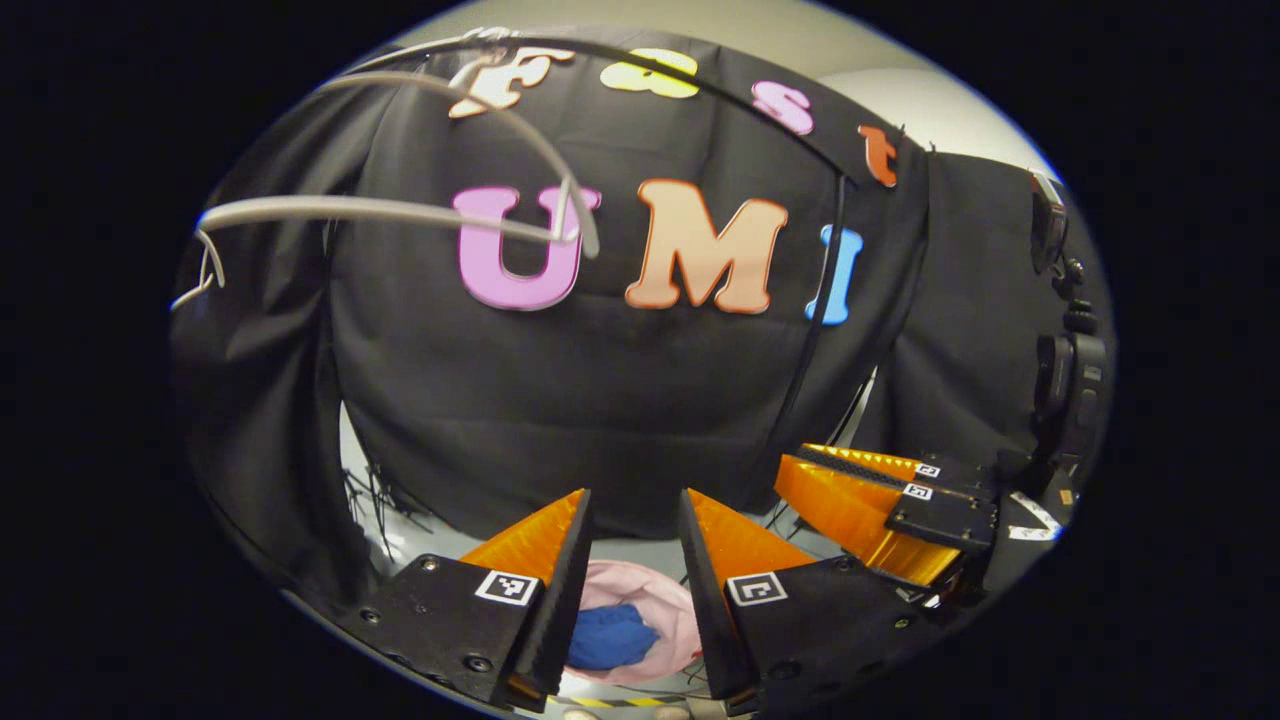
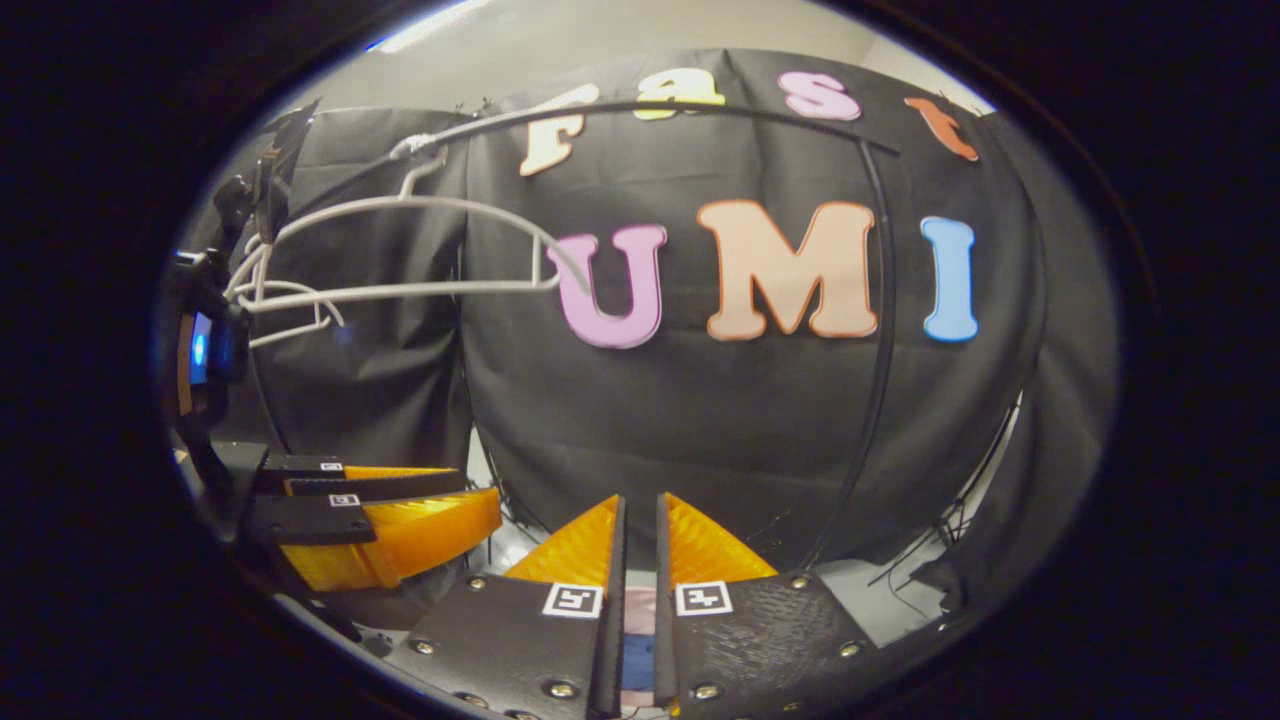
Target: Grasp the clothes on the hanger with both hands and then place them into the laundry hamper below.
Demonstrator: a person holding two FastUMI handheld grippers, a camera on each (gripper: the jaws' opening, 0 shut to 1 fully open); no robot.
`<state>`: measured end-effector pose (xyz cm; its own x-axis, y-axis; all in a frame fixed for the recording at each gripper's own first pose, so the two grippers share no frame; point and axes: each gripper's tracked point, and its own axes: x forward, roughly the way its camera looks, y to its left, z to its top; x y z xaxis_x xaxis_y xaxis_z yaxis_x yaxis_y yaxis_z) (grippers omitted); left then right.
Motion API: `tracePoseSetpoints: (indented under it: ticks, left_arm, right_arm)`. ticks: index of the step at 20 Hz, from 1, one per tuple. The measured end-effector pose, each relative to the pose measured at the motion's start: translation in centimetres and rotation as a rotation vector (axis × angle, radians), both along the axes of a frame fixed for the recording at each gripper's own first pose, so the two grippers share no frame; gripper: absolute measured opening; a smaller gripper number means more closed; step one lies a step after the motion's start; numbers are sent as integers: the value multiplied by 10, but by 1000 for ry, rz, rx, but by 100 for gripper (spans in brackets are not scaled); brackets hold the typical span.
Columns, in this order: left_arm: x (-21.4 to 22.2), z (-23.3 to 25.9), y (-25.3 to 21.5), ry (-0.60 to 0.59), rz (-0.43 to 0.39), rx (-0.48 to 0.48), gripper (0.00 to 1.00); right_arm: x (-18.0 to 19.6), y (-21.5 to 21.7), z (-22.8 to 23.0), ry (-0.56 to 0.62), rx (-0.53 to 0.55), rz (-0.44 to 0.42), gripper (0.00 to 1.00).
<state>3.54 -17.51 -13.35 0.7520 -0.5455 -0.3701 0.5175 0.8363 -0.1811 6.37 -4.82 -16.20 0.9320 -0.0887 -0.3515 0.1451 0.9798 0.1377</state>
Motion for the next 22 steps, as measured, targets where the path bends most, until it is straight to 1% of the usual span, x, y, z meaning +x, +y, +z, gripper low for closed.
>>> tracePoseSetpoints:
  ticks: [5,7,11,12,14,15,16,18,19,22]
  left_arm:
    - [1,78,-10,-178,-14,-67,54]
    - [-3,104,-12,-237,-34,-102,53]
    - [-13,153,-18,-331,-63,-129,53]
    - [-15,161,-18,-354,-67,-131,48]
    - [-20,177,-17,-391,-75,-143,48]
    - [-21,179,-16,-399,-79,-152,48]
    - [-22,181,-16,-401,-81,-163,56]
    - [-26,183,-22,-397,-84,-175,70]
    - [-27,183,-27,-395,-82,-174,82]
    - [-27,182,-28,-402,-61,-153,94]
  right_arm:
    - [-7,-23,75,-127,-93,-45,12]
    - [-14,-23,102,-171,-115,-65,12]
    - [-22,-33,142,-238,-139,-99,13]
    - [-25,-33,150,-253,-144,-103,14]
    - [-32,-35,164,-278,-160,-115,14]
    - [-34,-36,171,-293,-169,-120,16]
    - [-37,-36,176,-303,-179,-124,16]
    - [-43,-37,185,-321,-188,-128,27]
    - [-47,-38,188,-331,-187,-128,37]
    - [-49,-41,194,-351,-176,-136,66]
